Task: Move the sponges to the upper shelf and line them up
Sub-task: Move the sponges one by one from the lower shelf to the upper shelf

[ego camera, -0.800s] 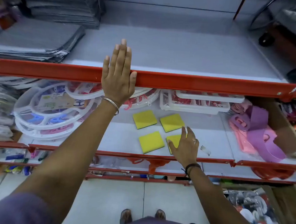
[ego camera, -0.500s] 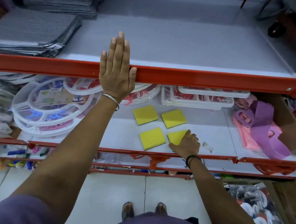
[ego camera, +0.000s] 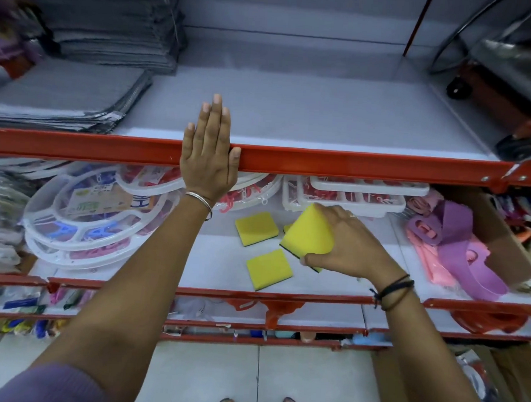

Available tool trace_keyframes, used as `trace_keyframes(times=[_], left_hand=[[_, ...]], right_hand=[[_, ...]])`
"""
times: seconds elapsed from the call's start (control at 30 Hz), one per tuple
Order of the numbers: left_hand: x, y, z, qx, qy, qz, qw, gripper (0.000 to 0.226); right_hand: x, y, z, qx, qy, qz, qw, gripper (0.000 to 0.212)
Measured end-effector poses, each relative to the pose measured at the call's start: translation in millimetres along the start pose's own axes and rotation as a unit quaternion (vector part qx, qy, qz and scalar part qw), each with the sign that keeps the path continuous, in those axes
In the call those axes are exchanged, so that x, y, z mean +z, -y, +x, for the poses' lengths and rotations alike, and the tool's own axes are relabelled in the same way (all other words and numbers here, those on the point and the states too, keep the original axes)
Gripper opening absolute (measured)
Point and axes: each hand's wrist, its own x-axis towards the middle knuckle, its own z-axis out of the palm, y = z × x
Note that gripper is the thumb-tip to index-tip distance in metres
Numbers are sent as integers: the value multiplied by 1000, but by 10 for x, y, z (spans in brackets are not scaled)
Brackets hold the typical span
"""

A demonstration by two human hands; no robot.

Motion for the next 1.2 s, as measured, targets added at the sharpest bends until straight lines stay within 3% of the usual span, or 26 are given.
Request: trace_keyframes(times=[0.3,0.43,0.57,0.9,0.97,1.1,1.2], left_hand=[[-32,54,-2,24,-8,-20,999,57],[-12,49,-15,32,-23,-34,999,57],[31,52,-29,35,-32,-34,998,57],[83,37,-63,38,-40,-19,998,56],[78,32,-63,39,-42,-17,998,56],[74,28,-83,36,-43,-13,998,56],[51,15,-93,37,-35,-20,998,56]], right_hand=[[-1105,661,64,-157,-117,-12,981,107],[-1353,752,581,-160,-184,-33,969,110],[-1389,761,1190,-117,-92,-1,989,111],[-1197,755,1643,-67,48,-6,997,75],[-1233,761,1575,-91,15,-5,996,68],[-1143,762,1116,-192,-160,66,966,57],[-839,716,621,-233,-212,119,942,49]])
